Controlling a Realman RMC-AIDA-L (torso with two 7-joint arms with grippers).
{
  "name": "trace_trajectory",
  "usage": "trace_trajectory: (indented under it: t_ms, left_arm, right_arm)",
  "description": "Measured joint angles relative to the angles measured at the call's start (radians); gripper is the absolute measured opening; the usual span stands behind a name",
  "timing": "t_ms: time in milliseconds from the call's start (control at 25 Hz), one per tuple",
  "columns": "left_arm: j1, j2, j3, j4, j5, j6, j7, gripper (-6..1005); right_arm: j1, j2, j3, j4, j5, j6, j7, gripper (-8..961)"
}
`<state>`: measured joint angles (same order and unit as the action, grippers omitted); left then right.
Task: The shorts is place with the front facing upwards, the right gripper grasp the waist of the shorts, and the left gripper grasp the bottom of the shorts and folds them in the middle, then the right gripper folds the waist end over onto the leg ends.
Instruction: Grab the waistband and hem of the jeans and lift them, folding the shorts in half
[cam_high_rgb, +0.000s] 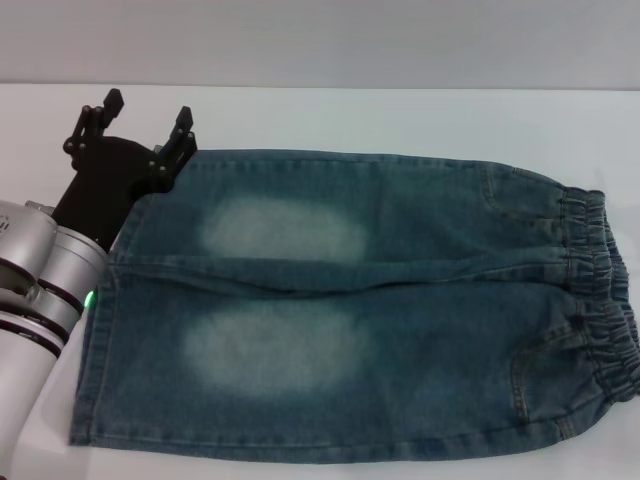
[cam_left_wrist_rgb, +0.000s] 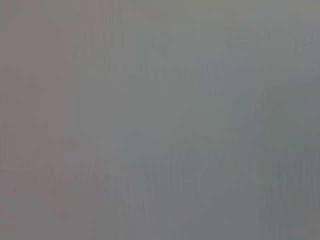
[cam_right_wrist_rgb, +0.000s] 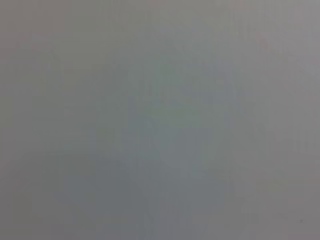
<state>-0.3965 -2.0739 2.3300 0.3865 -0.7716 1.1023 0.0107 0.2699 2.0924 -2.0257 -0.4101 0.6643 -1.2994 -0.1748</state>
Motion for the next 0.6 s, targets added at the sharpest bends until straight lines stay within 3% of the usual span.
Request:
trace_trajectory:
  t_ms: [400, 520, 600]
  left_arm:
    - [-0.01, 0.001, 0.0, -0.003, 0.0, -0.015, -0.003, 823]
    - [-0.027, 0.006, 0.0, 0.011, 0.001, -0.07, -0.022, 822]
    - [-0.046, 0.01, 0.0, 0.025, 0.005, -0.119, -0.043, 821]
  right_arm:
    - [0.008, -0.002, 0.003, -0.021, 0.0, 0.012, 0.0, 807]
    - [0.003, -0.012, 0.027, -0.12, 0.0, 0.145, 0.0, 807]
    - [0.002, -0.022, 0.077, -0.229, -0.015, 0.333, -0.005, 807]
